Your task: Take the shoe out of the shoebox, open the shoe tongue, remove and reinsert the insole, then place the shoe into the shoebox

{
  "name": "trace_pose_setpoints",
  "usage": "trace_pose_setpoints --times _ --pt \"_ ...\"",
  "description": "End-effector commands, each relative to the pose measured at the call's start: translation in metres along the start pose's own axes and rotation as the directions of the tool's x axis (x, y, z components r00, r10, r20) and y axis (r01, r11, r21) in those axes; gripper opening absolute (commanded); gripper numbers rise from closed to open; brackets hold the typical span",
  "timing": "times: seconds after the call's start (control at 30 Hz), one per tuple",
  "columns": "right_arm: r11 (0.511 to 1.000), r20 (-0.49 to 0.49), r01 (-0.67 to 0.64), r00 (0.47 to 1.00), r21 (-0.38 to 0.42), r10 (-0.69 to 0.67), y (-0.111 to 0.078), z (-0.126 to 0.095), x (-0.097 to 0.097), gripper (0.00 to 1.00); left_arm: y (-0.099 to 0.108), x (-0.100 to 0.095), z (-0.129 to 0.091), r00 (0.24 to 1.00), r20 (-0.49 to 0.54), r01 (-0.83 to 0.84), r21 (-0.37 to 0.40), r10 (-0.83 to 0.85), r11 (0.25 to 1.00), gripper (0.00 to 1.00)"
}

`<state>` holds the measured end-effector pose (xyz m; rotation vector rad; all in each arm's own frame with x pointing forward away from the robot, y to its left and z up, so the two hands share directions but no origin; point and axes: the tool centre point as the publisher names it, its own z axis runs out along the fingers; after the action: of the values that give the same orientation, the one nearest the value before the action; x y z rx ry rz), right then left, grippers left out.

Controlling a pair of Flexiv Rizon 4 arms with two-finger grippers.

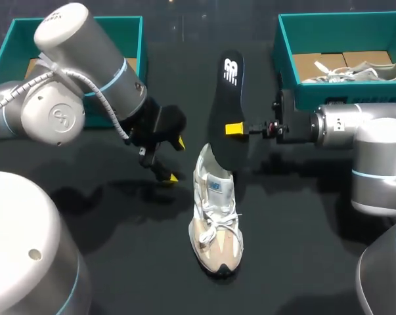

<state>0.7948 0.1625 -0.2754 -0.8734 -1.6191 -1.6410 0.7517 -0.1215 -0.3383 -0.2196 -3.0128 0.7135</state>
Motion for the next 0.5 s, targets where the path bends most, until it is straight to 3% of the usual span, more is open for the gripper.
trace_pose_setpoints --times 0.03,0.2,0.5 --pt "1.0 -0.009 0.0 1.0 0.003 0.0 0.0 0.002 -0.005 0.0 -0.002 -0.004 0.006 1.0 -0.003 0.0 -0.004 0.0 1.0 1.0" --pt "1.0 -0.009 0.0 1.0 0.003 0.0 0.0 0.002 -0.005 0.0 -0.003 -0.003 0.01 1.0 -0.006 0.001 -0.008 -0.001 1.0 1.0" --pt "0.998 -0.003 0.06 0.998 0.023 -0.06 0.006 0.023 -0.006 0.0 -0.008 -0.003 0.029 1.0 -0.009 0.007 0.006 -0.007 1.0 1.0"
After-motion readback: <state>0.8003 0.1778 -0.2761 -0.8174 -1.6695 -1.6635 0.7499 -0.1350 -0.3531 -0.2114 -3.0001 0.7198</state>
